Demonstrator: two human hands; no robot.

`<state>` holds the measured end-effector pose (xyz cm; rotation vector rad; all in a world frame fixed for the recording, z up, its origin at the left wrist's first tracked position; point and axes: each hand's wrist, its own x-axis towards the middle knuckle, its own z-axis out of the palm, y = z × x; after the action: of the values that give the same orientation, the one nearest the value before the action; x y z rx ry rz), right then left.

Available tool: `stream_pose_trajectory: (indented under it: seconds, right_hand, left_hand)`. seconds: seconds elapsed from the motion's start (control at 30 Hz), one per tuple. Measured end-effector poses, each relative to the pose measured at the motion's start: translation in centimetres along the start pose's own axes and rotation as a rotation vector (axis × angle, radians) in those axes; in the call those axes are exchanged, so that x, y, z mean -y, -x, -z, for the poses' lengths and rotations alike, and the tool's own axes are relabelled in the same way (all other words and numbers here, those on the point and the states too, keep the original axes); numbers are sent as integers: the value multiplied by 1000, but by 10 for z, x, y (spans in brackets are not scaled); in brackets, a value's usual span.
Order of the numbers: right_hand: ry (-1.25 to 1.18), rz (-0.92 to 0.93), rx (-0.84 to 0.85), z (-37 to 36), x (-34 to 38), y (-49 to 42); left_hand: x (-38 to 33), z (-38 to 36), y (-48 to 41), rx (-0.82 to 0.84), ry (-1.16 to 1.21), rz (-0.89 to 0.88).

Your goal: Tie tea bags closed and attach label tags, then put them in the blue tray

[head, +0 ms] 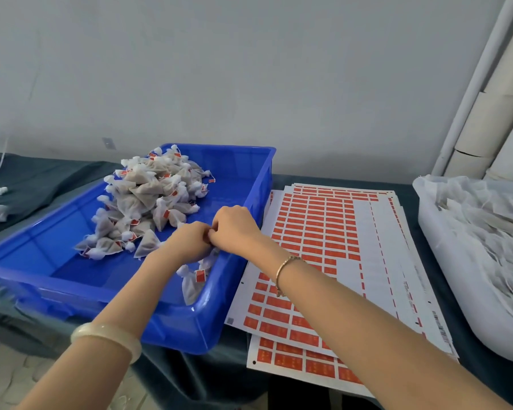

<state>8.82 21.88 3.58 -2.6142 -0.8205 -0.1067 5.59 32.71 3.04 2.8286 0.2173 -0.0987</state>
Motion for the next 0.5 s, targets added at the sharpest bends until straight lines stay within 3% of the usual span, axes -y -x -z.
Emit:
stream_pose_trajectory:
  seconds: [0.07,0.13,0.3,0.5]
  right_hand:
    - [-3,-15,31,1,-2,0]
    - [-88,-1,51,2,-5,4]
    - [-524,62,-195,7,-19,41]
    - [-471,-121,-333,52,-79,113]
  left_hand:
    - [-1,0,3,66,49,13]
    - [-5,5,7,28,-13,25]
    - [-33,11,24,-297,-67,-12]
    - [-110,2,54,-362,161,-311]
